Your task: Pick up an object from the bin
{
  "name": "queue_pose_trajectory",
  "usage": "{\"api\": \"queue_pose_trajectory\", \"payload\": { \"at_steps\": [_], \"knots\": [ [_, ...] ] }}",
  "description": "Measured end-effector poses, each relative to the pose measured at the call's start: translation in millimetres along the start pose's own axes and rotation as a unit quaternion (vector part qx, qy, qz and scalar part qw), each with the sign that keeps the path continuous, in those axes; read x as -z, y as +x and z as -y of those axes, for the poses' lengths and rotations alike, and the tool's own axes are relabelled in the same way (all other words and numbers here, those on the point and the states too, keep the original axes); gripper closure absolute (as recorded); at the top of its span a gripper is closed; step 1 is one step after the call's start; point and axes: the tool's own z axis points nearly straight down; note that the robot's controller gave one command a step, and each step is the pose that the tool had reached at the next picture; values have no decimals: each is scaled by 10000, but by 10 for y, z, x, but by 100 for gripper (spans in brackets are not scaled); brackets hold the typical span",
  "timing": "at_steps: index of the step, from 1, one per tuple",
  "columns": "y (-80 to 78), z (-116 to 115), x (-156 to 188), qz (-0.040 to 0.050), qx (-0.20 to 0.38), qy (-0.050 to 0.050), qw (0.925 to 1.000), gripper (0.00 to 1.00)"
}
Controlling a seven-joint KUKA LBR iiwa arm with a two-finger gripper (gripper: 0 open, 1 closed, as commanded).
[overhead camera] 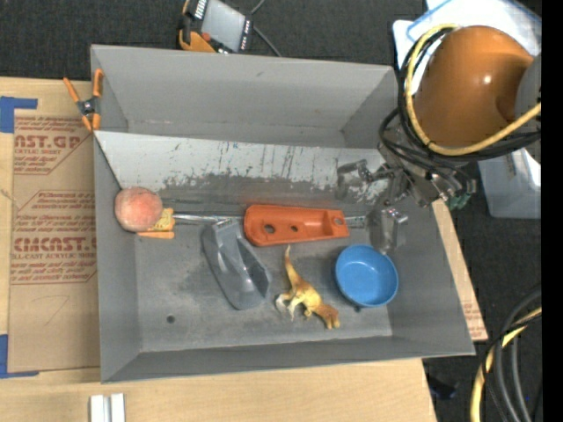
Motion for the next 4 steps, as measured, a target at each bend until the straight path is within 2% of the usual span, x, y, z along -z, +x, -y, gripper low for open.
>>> {"api": "queue_pose_trajectory", "payload": {
  "at_steps": [1,2,3,4],
  "knots": [
    [-21,34,-140,66,274,39,9996,0],
    [76,45,-397,-41,612,-28,9981,0],
    [735,-11,-418,-27,521,-18,9986,0],
    [623,12,-461,5,730,7,9973,0]
  ]
}}
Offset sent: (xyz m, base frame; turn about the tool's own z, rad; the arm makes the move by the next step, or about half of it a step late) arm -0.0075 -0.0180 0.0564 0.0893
